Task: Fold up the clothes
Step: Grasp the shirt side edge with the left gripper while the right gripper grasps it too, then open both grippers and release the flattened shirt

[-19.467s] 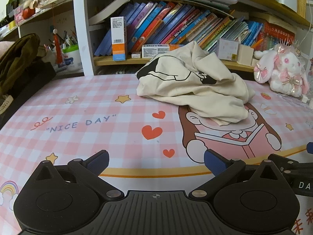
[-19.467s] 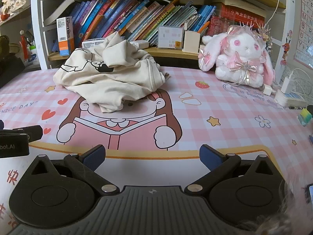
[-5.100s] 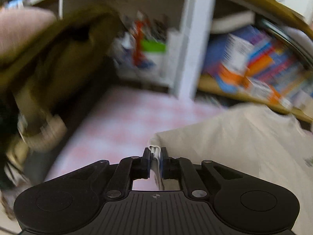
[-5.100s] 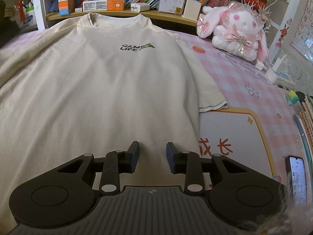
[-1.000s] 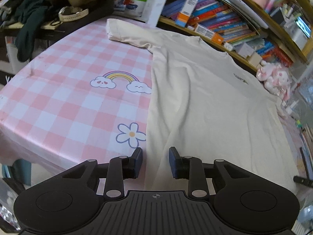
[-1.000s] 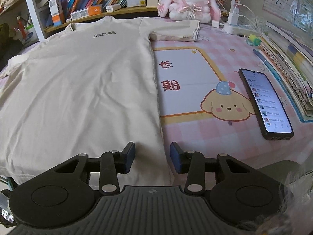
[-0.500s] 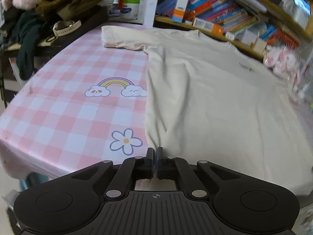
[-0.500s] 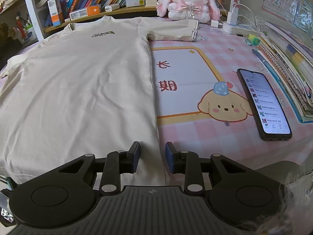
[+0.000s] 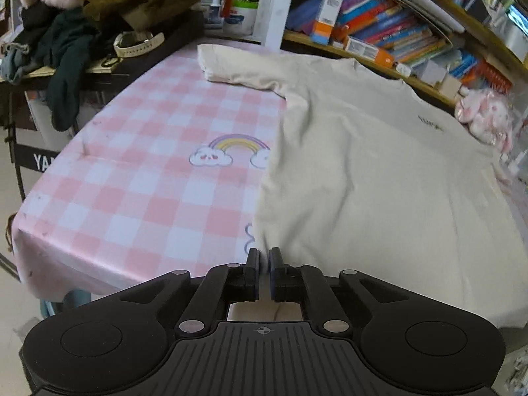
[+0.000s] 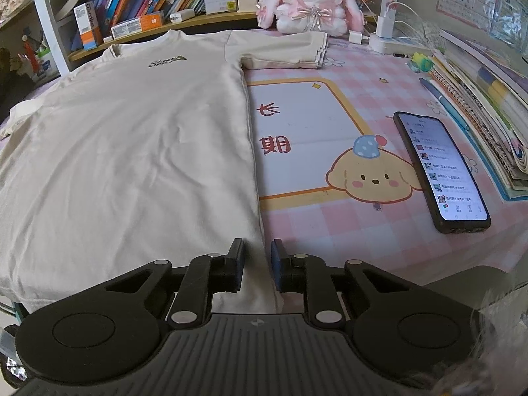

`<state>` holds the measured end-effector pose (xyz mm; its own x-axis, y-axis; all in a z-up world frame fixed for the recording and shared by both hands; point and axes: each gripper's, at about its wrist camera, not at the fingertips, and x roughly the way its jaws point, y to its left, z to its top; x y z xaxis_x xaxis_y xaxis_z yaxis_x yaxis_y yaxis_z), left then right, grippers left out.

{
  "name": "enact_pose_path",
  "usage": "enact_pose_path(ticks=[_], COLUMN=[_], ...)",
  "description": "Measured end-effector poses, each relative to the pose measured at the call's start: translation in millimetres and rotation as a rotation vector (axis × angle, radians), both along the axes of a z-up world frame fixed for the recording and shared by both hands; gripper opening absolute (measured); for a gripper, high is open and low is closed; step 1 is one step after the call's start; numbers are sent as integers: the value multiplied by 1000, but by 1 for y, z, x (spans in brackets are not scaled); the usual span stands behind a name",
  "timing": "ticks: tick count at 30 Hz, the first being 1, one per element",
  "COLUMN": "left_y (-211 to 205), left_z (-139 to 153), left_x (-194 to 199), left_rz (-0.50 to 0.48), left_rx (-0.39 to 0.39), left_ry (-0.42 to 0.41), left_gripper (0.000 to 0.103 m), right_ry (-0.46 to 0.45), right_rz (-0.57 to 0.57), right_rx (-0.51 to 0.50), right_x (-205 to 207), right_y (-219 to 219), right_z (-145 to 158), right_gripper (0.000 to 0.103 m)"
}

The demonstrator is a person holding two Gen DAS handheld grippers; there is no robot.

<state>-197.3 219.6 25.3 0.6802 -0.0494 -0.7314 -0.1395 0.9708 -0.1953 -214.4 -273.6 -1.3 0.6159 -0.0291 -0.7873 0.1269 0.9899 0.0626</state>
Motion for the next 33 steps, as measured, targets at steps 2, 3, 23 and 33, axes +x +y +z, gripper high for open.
enact_pose_path(ticks=[2,3,23,33], left_y=[-1,-2,-1,-4], left_z=[-5,-7,-11,-9], left_x=[-1,-2,-8,-9], left_rz=[-13,-19,-53,-88], left_rx=[15,22,20,27], left_ry=[14,20,47,42], left_gripper=[10,10,2,6], right_ry=[1,1,36,39], right_rz=[-2,-1,5,-17], right_rx=[5,5,-15,-28], right_x=[0,0,-4,-2], right_y=[-1,-1,3,3], right_z=[0,0,5,6], right_gripper=[16,16,6,7])
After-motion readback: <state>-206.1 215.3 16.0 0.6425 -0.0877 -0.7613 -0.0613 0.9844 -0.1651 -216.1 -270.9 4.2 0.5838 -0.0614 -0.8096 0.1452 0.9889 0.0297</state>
